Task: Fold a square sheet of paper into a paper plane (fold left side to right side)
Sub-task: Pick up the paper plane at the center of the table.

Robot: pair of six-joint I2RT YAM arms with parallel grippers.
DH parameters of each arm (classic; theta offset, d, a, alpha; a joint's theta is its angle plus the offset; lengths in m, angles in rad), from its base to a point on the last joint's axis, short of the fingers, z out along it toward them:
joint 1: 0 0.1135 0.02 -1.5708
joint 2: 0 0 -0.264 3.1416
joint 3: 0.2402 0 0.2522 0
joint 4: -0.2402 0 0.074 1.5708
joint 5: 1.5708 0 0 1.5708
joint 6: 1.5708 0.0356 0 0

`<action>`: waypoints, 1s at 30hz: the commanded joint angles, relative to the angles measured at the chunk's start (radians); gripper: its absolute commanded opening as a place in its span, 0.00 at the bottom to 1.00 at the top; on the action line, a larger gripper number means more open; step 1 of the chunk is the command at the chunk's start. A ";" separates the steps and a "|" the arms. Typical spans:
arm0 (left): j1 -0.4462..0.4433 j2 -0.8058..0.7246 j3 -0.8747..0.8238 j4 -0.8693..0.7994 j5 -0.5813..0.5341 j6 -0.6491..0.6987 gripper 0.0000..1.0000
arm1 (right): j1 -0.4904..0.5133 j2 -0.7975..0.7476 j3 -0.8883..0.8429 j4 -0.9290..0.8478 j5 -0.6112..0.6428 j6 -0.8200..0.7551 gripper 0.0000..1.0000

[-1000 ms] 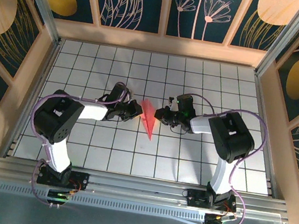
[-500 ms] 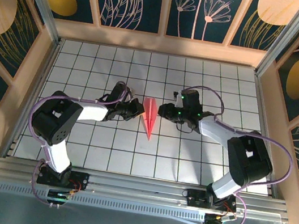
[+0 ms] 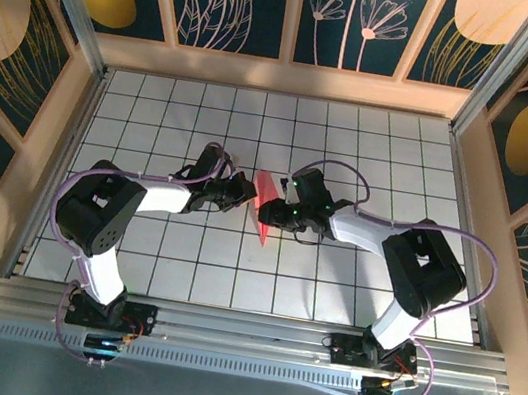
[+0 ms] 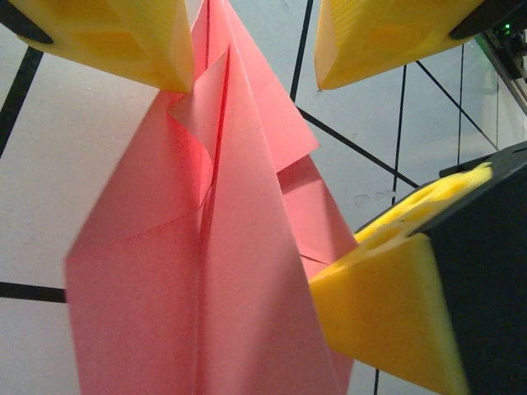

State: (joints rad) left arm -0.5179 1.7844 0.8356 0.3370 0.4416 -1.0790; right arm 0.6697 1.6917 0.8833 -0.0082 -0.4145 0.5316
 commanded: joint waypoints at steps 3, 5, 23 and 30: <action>-0.007 -0.005 0.025 0.005 0.011 -0.021 0.05 | 0.008 0.035 0.039 0.006 0.010 -0.011 0.43; -0.008 -0.002 0.026 0.003 0.011 -0.020 0.05 | 0.012 0.044 0.045 0.005 0.010 -0.013 0.43; -0.008 0.021 0.026 -0.004 -0.014 -0.036 0.04 | 0.004 -0.054 -0.040 0.013 0.033 0.062 0.51; -0.008 0.028 0.025 -0.004 -0.017 -0.038 0.04 | 0.005 -0.047 -0.040 0.049 -0.024 0.068 0.52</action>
State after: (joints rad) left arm -0.5182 1.7935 0.8448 0.3367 0.4339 -1.0874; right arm 0.6758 1.6630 0.8513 0.0029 -0.4080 0.5846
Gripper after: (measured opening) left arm 0.044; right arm 0.528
